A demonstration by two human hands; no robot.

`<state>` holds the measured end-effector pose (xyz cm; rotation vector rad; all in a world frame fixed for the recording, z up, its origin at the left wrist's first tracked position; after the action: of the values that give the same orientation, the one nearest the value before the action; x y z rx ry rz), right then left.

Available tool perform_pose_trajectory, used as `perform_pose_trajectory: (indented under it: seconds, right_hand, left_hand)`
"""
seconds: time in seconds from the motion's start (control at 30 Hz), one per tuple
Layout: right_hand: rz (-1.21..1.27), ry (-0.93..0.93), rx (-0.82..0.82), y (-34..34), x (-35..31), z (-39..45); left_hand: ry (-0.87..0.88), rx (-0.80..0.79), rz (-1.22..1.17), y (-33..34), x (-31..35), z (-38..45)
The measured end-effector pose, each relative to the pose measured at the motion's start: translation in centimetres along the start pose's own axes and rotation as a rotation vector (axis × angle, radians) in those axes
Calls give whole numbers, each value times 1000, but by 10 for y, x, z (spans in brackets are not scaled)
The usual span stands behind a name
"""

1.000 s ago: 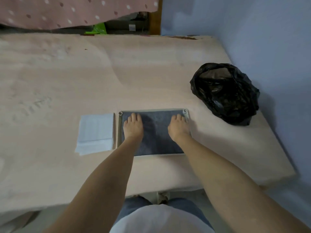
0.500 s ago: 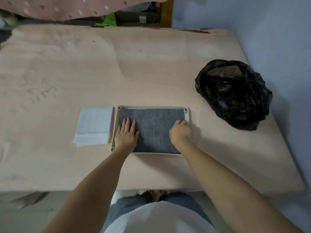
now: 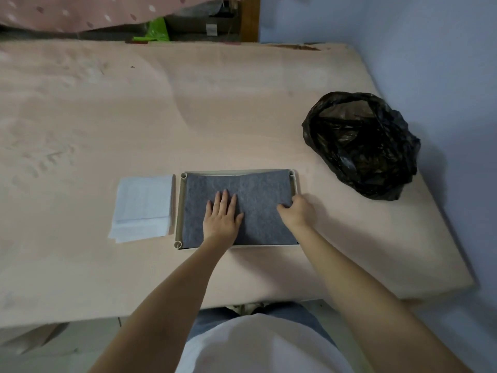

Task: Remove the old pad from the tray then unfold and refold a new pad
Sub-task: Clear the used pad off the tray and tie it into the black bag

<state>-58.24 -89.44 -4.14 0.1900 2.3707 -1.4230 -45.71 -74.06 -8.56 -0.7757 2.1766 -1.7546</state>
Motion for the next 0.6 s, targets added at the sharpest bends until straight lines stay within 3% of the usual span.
perform_pose_trajectory:
  seconds: [0.27, 0.4, 0.5, 0.6]
  right_hand:
    - [-45, -80, 42, -6, 11, -8]
    - [120, -125, 20, -2, 13, -13]
    - [181, -135, -47, 1, 15, -17]
    - [29, -269, -19, 5, 16, -21]
  left_hand:
    - [8, 59, 15, -9, 17, 11]
    - [77, 205, -214, -41, 64, 33]
    - [-13, 200, -362, -60, 94, 52]
    - [-93, 160, -326, -66, 112, 67]
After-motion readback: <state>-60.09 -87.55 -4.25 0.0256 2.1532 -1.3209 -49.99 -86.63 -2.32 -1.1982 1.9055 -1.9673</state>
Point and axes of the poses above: each hand's wrist, its own z-axis towards the middle knuckle, its own y-axis out of the palm, x = y × z, the point moved 5 cm from there along z, towards the middle knuckle, and after that the axes turned 9 degrees about y, right-handed, at the moved point
